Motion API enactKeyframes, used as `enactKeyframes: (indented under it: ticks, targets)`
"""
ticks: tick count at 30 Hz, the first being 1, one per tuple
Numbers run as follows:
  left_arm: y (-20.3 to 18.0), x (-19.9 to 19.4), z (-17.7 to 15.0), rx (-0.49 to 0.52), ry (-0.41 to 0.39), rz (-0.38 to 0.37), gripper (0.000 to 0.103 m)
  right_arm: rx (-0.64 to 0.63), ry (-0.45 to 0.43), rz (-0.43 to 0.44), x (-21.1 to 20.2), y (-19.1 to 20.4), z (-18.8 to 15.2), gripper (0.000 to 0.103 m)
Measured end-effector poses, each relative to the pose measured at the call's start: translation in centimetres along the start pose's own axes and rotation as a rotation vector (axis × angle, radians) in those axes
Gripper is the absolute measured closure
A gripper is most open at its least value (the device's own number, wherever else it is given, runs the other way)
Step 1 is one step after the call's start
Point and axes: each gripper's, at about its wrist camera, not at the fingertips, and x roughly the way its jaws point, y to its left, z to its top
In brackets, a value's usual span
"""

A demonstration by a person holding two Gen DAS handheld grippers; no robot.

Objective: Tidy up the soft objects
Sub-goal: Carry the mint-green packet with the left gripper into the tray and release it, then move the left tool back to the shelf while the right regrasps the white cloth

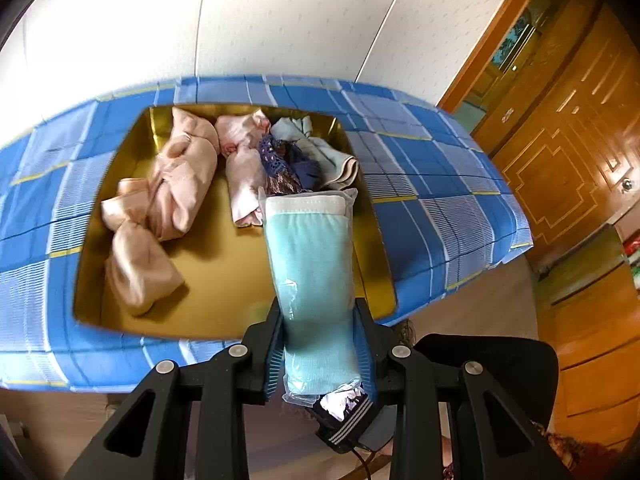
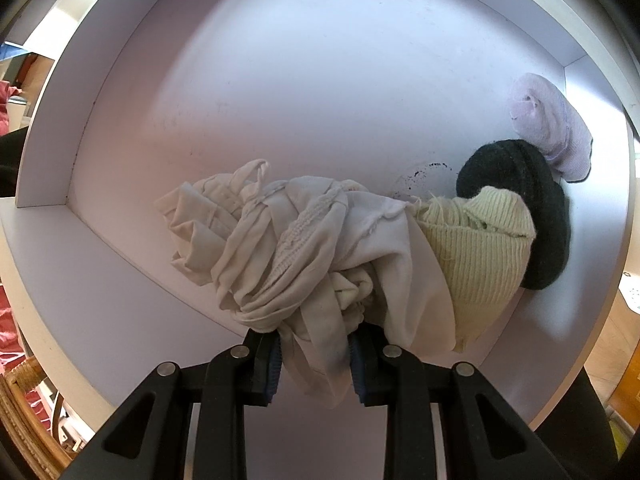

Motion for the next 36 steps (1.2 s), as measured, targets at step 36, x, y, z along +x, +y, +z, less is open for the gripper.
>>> enactKeyframes:
  ticks: [36]
  targets:
    - [9.2, 6.9, 1.6, -0.11, 0.131, 0.229, 0.037, 0.005, 0.003, 0.031, 0.1, 0.2, 0.2, 0.076]
